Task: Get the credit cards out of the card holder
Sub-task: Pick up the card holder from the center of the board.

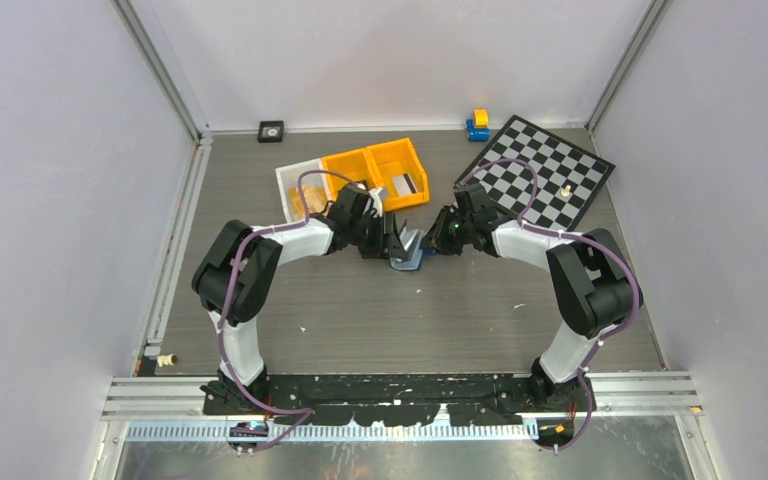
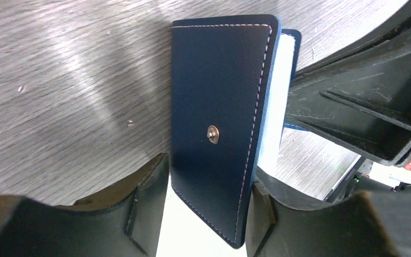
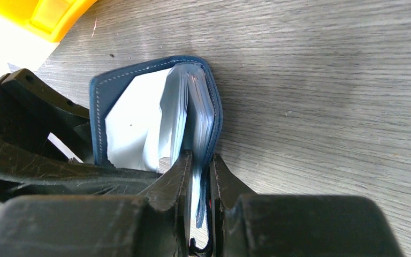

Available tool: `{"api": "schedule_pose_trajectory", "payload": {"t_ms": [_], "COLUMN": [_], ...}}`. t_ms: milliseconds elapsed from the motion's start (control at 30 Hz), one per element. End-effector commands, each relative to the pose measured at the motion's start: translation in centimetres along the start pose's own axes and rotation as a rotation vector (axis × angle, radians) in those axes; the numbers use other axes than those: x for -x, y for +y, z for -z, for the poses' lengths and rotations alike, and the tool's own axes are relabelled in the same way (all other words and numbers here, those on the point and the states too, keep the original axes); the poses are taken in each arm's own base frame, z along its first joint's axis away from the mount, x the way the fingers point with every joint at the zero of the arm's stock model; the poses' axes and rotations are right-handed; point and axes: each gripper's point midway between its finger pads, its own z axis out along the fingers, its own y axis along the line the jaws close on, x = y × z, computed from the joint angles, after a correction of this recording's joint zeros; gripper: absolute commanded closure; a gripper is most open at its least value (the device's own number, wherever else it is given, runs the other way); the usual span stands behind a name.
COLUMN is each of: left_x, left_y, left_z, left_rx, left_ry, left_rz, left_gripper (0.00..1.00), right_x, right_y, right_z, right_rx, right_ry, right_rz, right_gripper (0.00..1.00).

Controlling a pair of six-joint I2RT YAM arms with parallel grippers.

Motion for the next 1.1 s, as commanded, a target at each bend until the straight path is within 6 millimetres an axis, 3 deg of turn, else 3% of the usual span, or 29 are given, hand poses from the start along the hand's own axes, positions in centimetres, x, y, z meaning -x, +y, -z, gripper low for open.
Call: {"api": "schedule_pose_trajectory", "payload": {"t_ms": [0,167,400,600,767,867,1067], "left_x": [0.6,1.2,1.5,1.3,1.1,1.1,1.0], "left_y": [0.6,1.0,1.0,0.4,0.7,1.1,1.4], "left_z": [-0.2,0.5,0.4,0.2,0.0,-0.1,-0.3], "left_rx": [0.014,-0.015,-0.087,-0.175,-0.176,-0.185,-0.188], "left_ry": [-0.003,-0.038,-0.058,-0.073,-0.080,-0.085,-0.087], "left_rz": [0.030,0.079,0.142,0.214,0.234,0.258,0.277], "left_gripper": [0.52,0.67,0.69,0.71,0.76,0.79,0.79], "right_x": [1.0,1.1,0.8,0.6,0.3,0.5,0.5], "right_y": [1.1,0.9,1.8,3.1,2.9,2.6,2.4], "right_z": [0.8,0.8,0.9,0.5,-0.2,-0.1,-0.3], "right_rx": [0.004,-0.009,0.056,0.147,0.155,0.143,0.152], "right_ry": [-0.030,-0.035,-0.040,-0.030,-0.012,-0.025,-0.016], "right_rz": [0.044,0.048,0.029,0.009,-0.018,-0.033,-0.053], "right_gripper": [0.90,0.87,0.53,0.46,0.37,0.21,0.19]}}
